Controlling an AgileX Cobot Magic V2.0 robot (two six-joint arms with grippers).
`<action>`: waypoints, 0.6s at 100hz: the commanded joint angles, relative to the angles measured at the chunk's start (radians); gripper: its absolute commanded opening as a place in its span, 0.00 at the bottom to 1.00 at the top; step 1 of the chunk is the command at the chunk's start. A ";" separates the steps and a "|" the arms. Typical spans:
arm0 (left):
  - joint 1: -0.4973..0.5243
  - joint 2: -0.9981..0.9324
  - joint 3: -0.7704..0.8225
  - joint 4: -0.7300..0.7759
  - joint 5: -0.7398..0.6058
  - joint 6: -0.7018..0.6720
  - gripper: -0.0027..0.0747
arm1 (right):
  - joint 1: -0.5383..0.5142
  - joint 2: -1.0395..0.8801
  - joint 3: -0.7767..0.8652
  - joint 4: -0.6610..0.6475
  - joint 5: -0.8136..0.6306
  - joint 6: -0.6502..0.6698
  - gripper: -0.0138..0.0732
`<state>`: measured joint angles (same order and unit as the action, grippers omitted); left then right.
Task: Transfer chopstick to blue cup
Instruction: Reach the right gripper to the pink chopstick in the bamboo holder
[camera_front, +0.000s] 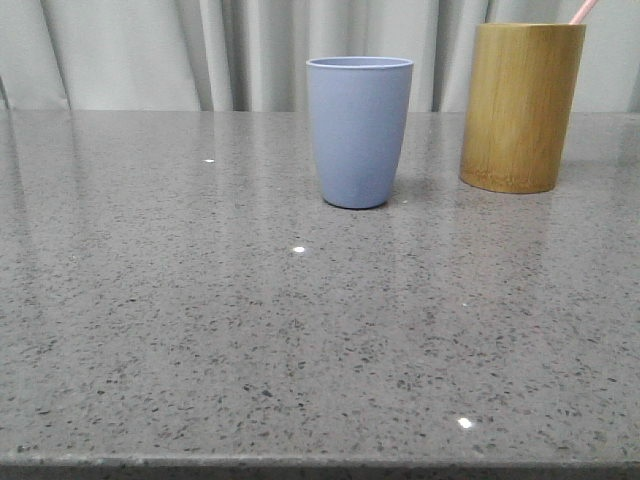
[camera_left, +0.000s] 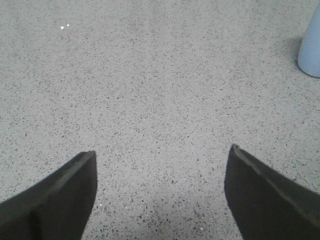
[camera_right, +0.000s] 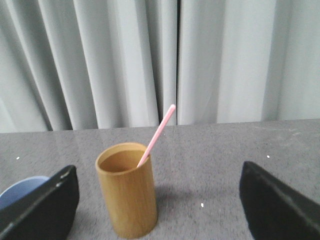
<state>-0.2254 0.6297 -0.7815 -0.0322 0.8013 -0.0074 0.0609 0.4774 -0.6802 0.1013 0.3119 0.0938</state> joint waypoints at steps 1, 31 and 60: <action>0.002 -0.001 -0.023 0.000 -0.074 -0.009 0.70 | -0.003 0.099 -0.019 0.003 -0.205 -0.005 0.90; 0.002 -0.001 -0.023 0.000 -0.074 -0.009 0.70 | 0.001 0.430 -0.027 0.003 -0.480 0.017 0.90; 0.002 -0.001 -0.023 0.000 -0.083 -0.009 0.70 | 0.006 0.639 -0.091 0.003 -0.634 0.091 0.90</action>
<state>-0.2254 0.6297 -0.7815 -0.0322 0.7995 -0.0074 0.0627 1.0871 -0.7121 0.1020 -0.1842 0.1615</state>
